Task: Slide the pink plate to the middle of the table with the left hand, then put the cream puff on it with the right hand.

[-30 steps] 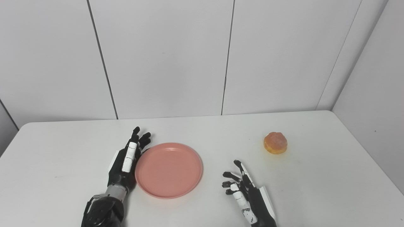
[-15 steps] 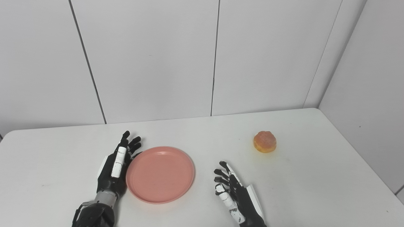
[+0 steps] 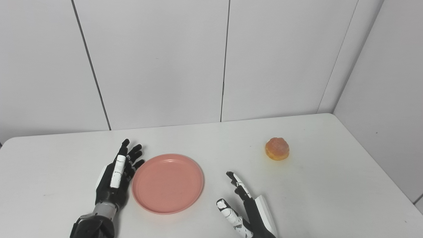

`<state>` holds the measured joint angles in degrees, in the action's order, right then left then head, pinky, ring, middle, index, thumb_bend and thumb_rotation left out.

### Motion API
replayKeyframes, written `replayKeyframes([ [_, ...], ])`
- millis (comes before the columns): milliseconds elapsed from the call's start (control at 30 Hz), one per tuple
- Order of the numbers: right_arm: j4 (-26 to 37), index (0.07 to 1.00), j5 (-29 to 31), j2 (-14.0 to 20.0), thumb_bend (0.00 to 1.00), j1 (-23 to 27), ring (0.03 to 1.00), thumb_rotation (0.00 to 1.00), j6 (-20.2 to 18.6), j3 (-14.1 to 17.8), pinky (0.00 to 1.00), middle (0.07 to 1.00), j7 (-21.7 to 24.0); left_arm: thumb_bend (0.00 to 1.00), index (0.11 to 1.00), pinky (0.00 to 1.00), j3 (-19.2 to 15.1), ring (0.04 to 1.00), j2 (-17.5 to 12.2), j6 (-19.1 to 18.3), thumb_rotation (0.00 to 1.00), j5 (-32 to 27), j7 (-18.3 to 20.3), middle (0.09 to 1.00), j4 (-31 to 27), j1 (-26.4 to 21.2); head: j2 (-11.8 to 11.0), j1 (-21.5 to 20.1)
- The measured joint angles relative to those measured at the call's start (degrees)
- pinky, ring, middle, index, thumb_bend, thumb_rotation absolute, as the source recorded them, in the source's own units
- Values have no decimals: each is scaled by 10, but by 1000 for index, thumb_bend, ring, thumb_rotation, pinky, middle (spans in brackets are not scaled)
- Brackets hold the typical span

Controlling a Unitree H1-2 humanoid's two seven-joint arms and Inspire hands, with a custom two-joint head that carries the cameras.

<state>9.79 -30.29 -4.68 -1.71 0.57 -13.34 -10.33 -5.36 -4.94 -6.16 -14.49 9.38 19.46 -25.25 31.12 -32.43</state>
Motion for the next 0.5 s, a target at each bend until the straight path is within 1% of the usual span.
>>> replayKeyframes([
  [67, 19, 915, -10, 1, 814, 1, 924, 859, -11, 0, 882, 933, 7, 987, 988, 874, 0, 928, 0, -9, 832, 0, 0, 880, -4, 0, -3, -5],
  [167, 47, 908, -18, 2, 803, 4, 933, 598, -32, 1, 880, 946, 25, 960, 980, 885, 0, 936, 0, -24, 844, 0, -3, 879, -12, 0, -4, -8],
  [200, 56, 907, -19, 3, 804, 5, 935, 553, -42, 2, 879, 947, 32, 954, 980, 889, 0, 938, 0, -31, 844, 0, -4, 880, -16, 0, -4, -8],
  [233, 66, 905, -21, 4, 839, 8, 933, 424, -47, 4, 850, 950, 39, 938, 987, 902, 0, 946, 0, -37, 848, 0, -6, 891, -20, 0, -5, -8],
  [300, 86, 909, -32, 12, 879, 15, 924, 318, -70, 6, 807, 952, 57, 923, 992, 915, 0, 951, 0, -47, 847, 0, -7, 896, -26, 0, -5, -7],
  [367, 104, 914, -52, 28, 901, 31, 918, 306, -86, 9, 791, 954, 77, 919, 995, 914, 0, 950, 0, -53, 845, 0, -11, 897, -29, 0, -7, -7],
  [433, 119, 917, -69, 45, 925, 48, 923, 307, -96, 13, 796, 959, 90, 917, 988, 910, 0, 944, 0, -56, 846, 0, -12, 893, -31, 0, -9, -7],
  [500, 133, 919, -80, 57, 945, 64, 929, 301, -114, 23, 797, 964, 109, 916, 984, 917, 1, 944, 0, -57, 846, 0, -12, 891, -31, 0, -11, -7],
])
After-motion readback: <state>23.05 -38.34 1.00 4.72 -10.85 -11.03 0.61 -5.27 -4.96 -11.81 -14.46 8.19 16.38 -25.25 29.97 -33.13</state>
